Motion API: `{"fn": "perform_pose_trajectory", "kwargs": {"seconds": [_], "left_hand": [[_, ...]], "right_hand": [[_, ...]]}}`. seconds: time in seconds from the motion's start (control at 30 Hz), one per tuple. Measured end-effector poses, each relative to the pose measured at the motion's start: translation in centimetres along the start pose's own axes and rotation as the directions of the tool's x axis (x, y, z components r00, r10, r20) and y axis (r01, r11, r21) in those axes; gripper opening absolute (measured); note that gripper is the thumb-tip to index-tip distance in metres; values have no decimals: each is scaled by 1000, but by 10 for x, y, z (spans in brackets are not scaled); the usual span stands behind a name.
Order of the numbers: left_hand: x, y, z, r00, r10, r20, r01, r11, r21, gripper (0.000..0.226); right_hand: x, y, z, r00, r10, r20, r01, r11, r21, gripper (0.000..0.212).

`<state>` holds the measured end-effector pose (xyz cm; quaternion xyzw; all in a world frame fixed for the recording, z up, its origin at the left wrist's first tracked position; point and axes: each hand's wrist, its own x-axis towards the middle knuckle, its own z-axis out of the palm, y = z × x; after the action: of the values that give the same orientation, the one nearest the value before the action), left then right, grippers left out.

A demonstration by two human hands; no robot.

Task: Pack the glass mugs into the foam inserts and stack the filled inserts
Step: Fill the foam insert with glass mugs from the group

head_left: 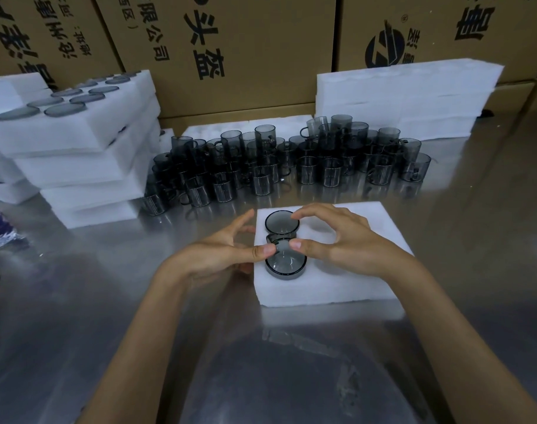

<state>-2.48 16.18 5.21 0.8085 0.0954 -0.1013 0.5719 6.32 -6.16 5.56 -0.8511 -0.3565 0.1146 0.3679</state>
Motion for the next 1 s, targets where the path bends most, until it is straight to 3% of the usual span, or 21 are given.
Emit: {"fn": "perform_pose_trajectory", "kwargs": {"seconds": [0.23, 0.43, 1.0], "left_hand": [[1, -1, 0, 999, -37, 17, 38, 999, -4, 114], [3, 0, 4, 998, -60, 28, 60, 998, -2, 94], [3, -7, -3, 998, 11, 58, -14, 998, 53, 86]], "right_hand": [[3, 1, 4, 1000, -8, 1, 8, 1000, -11, 42], [10, 5, 13, 999, 5, -50, -11, 993, -117, 34], [2, 8, 8, 998, -49, -48, 49, 999, 7, 33]]}}
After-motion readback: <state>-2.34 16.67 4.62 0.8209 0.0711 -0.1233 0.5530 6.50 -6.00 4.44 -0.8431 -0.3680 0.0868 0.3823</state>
